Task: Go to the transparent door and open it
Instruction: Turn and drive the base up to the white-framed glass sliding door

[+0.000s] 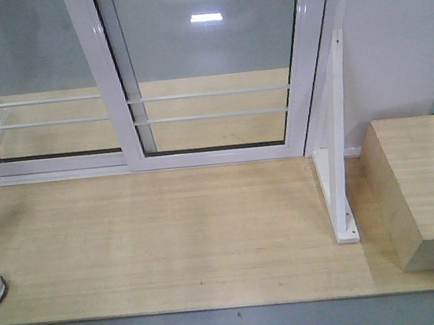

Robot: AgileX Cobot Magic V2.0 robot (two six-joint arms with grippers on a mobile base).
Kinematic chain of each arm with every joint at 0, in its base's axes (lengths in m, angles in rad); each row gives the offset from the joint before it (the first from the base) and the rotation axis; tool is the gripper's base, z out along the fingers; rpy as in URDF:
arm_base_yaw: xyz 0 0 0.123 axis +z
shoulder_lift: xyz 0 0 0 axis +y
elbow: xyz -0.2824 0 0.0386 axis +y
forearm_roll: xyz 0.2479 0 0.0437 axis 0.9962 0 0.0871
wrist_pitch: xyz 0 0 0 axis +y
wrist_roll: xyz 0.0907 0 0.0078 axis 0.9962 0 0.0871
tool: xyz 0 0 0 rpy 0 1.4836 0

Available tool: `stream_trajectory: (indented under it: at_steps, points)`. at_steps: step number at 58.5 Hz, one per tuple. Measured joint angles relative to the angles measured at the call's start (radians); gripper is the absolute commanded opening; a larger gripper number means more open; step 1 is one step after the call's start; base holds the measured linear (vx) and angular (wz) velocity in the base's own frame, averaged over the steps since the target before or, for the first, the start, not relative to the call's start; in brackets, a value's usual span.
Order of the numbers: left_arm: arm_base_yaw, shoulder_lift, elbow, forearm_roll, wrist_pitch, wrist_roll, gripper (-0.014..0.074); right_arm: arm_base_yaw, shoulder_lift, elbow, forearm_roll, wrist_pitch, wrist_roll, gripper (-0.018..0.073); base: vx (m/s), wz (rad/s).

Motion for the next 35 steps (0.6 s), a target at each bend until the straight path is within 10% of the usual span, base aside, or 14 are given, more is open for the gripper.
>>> stream_trajectory:
  at_steps: [35]
  points:
    - [0.0,0.0,0.0,0.0,0.0,0.0,-0.0006,0.0,0.0,0.0,0.0,0.0,0.0,-0.0006,0.44,-0.05]
